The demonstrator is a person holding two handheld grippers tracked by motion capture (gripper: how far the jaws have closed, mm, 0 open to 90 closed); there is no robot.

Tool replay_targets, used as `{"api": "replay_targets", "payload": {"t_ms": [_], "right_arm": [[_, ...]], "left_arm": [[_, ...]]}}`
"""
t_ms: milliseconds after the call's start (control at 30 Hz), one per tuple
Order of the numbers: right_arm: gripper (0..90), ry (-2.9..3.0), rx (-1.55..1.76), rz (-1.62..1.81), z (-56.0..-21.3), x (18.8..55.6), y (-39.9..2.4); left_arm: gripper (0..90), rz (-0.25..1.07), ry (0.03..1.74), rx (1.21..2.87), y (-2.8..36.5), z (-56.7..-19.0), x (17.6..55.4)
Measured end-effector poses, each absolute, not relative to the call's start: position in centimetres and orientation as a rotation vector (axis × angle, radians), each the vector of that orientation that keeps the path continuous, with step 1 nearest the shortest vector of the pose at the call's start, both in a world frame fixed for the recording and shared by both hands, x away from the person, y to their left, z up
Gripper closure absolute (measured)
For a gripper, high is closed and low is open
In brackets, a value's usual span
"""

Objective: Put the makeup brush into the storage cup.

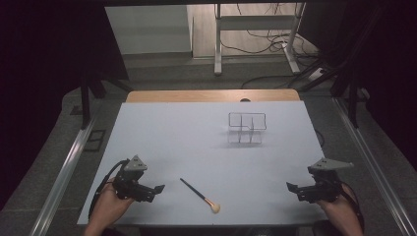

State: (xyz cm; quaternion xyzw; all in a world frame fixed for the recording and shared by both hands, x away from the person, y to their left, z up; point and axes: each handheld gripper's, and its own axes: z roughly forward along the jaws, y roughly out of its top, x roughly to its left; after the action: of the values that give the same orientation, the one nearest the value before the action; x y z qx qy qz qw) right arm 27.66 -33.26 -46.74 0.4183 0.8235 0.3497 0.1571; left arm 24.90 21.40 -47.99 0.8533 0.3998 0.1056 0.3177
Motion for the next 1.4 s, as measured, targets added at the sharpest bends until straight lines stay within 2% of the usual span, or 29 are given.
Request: {"api": "replay_targets", "payload": {"t_ms": [633, 1400], "right_arm": [[0.0, 2.354, 1.207, 0.992, -46.8, 27.7, -33.3], [0.5, 2.363, 1.215, 0.981, -46.9, 27.8, -33.3]], "left_arm": [[0.1, 0.267, 0.998, 2.333, 19.4, -47.7, 26.7], [0.0, 0.187, 0.896, 2.402, 15.1, -47.5, 28.6]]}}
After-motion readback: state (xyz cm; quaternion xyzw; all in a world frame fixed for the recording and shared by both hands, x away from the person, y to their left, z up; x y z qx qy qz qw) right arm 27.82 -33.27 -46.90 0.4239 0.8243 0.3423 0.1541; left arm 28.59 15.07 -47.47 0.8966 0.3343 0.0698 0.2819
